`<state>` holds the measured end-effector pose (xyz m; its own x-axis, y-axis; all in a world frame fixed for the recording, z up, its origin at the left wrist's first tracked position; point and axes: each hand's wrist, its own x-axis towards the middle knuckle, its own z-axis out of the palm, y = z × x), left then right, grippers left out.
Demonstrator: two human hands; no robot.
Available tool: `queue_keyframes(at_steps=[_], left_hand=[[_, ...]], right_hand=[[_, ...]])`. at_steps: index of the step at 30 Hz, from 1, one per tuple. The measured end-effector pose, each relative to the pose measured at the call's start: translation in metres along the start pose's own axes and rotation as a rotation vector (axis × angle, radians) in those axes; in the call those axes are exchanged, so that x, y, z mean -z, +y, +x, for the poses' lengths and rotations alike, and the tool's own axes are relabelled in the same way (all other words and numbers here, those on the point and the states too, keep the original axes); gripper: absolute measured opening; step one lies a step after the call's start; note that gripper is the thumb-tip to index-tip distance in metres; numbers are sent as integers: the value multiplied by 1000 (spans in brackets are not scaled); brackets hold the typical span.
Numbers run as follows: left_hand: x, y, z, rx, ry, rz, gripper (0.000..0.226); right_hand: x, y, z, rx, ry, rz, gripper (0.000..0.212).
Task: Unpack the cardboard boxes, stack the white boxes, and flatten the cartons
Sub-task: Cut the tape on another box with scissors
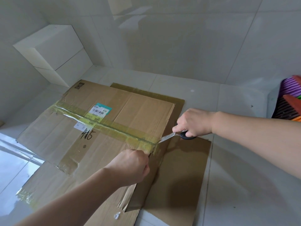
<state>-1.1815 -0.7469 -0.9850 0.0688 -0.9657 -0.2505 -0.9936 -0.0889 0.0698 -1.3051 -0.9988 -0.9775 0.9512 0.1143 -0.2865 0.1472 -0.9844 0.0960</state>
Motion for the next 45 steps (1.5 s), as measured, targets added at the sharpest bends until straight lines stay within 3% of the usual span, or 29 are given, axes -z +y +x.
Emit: queue_keyframes(at_steps=[4, 7, 9, 16, 21, 24, 29, 33, 40, 45], left_hand=[[-1, 0, -6, -16, 4, -9, 28], [0, 0, -7, -23, 12, -9, 28], [0, 0, -9, -24, 15, -8, 28], [-1, -1, -12, -44, 16, -9, 31], [-1, -4, -18, -72, 49, -72, 29], [0, -8, -30, -108, 47, -109, 26], [1, -12, -53, -176, 75, -119, 23], [0, -17, -65, -201, 103, -102, 21], [-4, -24, -75, -274, 120, -147, 23], [-11, -32, -83, -268, 120, -131, 22]], right_hand=[[1, 0, 0, 29, 36, -6, 22], [6, -1, -1, 63, -2, 179, 50], [9, -2, -1, 68, -16, 164, 56], [17, 6, 13, 160, -52, -30, 23], [9, 6, 19, 261, 225, -51, 8], [8, -6, 20, 332, 341, -54, 16], [6, -26, 21, 362, 294, 15, 19], [10, -41, 29, 309, 131, -15, 25], [12, -56, 35, 329, 93, -98, 47], [8, -66, 41, 371, 163, -80, 45]])
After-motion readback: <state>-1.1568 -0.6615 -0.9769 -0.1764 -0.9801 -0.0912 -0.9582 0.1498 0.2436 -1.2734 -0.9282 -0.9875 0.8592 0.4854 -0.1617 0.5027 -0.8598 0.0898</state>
